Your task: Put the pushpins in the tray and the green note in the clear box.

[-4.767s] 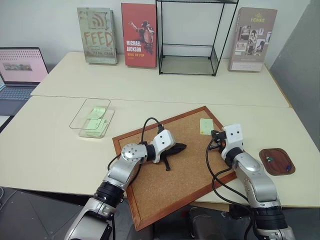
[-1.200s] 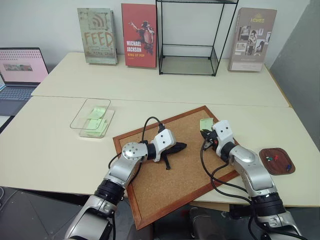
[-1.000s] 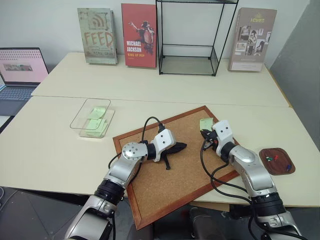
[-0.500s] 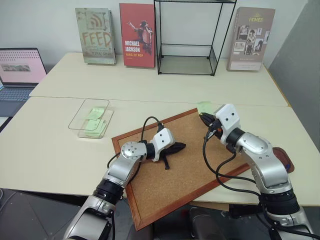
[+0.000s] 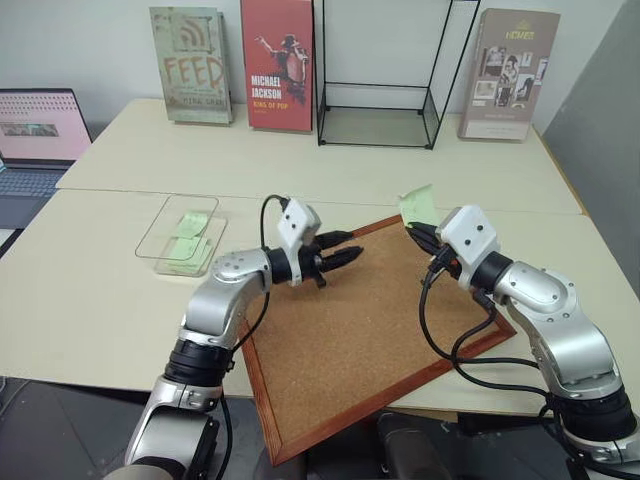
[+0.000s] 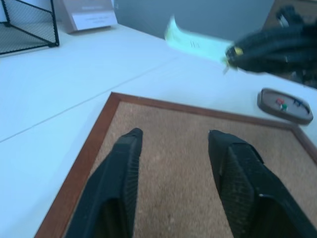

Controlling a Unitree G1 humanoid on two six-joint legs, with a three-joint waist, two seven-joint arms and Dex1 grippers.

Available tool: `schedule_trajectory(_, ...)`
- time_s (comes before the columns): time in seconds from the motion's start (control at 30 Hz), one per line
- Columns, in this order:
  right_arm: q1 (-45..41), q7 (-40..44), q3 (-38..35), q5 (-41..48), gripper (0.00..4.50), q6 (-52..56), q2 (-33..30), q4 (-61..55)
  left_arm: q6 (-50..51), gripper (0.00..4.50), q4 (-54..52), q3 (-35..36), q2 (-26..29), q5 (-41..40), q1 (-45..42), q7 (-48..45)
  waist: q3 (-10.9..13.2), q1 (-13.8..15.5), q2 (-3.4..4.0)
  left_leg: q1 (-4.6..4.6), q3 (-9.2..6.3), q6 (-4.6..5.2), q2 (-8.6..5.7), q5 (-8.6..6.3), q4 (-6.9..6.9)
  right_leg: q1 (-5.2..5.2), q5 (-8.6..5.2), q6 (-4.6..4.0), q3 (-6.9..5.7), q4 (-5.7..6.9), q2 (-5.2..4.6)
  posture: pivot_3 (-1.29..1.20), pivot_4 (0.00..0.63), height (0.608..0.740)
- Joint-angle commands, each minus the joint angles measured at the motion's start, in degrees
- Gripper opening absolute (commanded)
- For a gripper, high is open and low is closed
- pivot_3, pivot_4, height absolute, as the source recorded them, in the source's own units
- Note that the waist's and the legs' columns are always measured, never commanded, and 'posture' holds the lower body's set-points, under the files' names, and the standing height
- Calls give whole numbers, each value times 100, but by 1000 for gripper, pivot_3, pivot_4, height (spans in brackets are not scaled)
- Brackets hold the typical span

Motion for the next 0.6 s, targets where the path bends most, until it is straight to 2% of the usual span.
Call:
schedule_trajectory(0.03,36,109,103,-263,0,-520,-163,-185,935,3046,-187,551,-230,-851,-326,357,2,-1,-3,0,-1,0,0,0,0,0,0,0,-2,0,0,0,150,740)
schedule_trajectory(0.1,13,151,199,-369,0,-664,-206,-173,1350,3359,-241,688,-402,-1209,-386,521,2,-2,-3,1,-1,0,0,0,1,0,0,0,-1,0,0,0,150,740)
schedule_trajectory(0.33,-110,252,558,-633,0,-811,-162,-267,2074,3359,-195,843,-1052,-1851,-549,1113,4,13,-7,-1,-2,-1,-1,1,1,1,1,0,-1,1,0,0,150,740)
schedule_trajectory(0.6,-160,300,728,-781,0,-736,-56,-384,2181,3359,229,1048,-1443,-2092,-771,1514,4,11,-7,3,-4,-2,-2,1,11,5,1,1,-3,6,0,0,150,740)
